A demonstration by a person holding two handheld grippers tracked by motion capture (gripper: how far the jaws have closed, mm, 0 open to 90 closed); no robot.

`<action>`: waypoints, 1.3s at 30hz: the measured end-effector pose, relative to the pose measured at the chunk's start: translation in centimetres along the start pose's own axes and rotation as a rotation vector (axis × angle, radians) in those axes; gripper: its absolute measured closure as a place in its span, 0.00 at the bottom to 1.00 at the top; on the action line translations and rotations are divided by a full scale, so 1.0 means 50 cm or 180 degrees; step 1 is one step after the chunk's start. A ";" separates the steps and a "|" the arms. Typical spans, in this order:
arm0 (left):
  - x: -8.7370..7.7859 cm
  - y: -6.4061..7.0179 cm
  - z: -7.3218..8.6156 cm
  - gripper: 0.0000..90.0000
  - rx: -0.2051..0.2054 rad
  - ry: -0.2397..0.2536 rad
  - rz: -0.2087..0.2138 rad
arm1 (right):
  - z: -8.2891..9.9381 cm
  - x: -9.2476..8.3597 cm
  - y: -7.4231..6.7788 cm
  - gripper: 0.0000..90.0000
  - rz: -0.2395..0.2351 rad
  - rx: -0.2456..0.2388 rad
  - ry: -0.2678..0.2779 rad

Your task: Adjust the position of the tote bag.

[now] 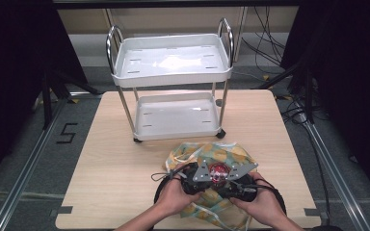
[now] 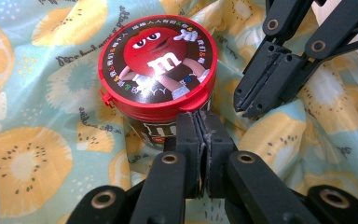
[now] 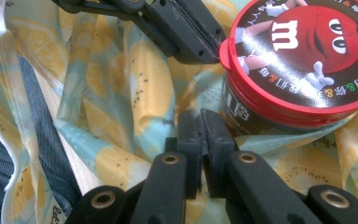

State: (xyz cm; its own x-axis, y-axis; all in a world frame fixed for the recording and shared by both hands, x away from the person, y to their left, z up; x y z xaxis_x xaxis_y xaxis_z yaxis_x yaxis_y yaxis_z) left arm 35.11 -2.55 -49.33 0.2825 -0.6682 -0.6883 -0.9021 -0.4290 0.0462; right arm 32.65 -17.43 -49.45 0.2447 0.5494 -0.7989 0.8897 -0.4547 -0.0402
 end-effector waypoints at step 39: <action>-0.003 0.000 -0.002 0.99 -0.0044 0.0057 -0.0075 | 0.001 0.008 0.000 0.97 -0.0002 0.0036 0.0072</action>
State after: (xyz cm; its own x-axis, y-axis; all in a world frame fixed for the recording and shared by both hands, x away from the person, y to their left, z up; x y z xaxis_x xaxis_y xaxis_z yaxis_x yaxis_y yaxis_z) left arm 35.08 -2.50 -49.14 0.3094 -0.6685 -0.6763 -0.8905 -0.4531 0.0404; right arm 32.74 -17.23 -49.82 0.2530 0.5652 -0.7852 0.8855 -0.4622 -0.0474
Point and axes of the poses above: each handheld gripper's, and its own axes: x roughly forward along the jaws, z roughly out of its underside, y roughly to its right, the point moved 4 cm from there along x, roughly forward along the jaws, and after that the axes turned 9 degrees about -x, right-handed, at the moved point
